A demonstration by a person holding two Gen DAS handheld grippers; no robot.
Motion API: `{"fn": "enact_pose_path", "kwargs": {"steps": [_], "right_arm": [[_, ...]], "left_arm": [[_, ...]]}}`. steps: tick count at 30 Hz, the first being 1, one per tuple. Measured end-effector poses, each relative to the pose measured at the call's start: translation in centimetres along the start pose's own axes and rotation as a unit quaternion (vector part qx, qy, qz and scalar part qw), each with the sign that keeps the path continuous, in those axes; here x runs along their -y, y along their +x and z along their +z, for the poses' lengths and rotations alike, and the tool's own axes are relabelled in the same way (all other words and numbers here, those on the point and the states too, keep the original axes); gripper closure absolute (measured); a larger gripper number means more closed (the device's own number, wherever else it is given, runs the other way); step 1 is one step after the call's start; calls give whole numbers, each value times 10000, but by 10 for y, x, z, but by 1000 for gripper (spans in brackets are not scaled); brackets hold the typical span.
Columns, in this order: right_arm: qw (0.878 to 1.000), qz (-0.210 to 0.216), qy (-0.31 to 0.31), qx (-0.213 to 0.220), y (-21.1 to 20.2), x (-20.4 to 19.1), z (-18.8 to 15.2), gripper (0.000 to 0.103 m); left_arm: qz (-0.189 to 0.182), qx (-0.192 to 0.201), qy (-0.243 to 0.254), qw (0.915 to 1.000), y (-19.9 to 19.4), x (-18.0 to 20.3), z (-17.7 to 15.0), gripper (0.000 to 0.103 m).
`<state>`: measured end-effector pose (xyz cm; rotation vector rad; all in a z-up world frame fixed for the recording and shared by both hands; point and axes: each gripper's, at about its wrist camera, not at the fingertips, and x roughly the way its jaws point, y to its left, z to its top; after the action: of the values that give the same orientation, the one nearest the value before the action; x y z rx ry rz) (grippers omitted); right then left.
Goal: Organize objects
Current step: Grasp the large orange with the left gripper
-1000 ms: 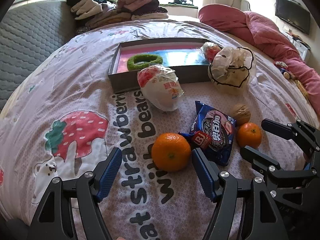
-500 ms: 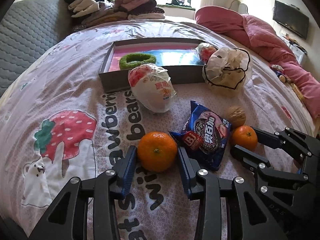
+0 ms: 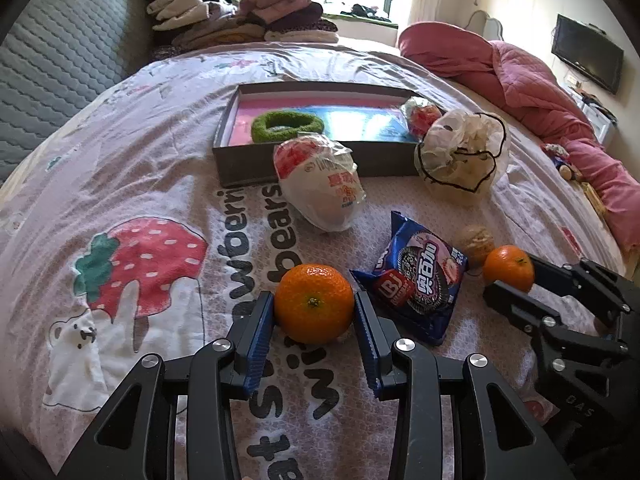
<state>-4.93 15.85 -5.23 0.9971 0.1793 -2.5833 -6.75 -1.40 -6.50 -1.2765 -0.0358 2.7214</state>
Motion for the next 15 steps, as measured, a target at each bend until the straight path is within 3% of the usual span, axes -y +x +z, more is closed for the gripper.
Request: {"fn": "enact_pose_path", "kwargs": {"steps": [15], "right_arm": [[9985,-25,-30,537,-17,-2,11,64]], "left_arm": [[145,787,308,9963,-31,12,5,63]]}}
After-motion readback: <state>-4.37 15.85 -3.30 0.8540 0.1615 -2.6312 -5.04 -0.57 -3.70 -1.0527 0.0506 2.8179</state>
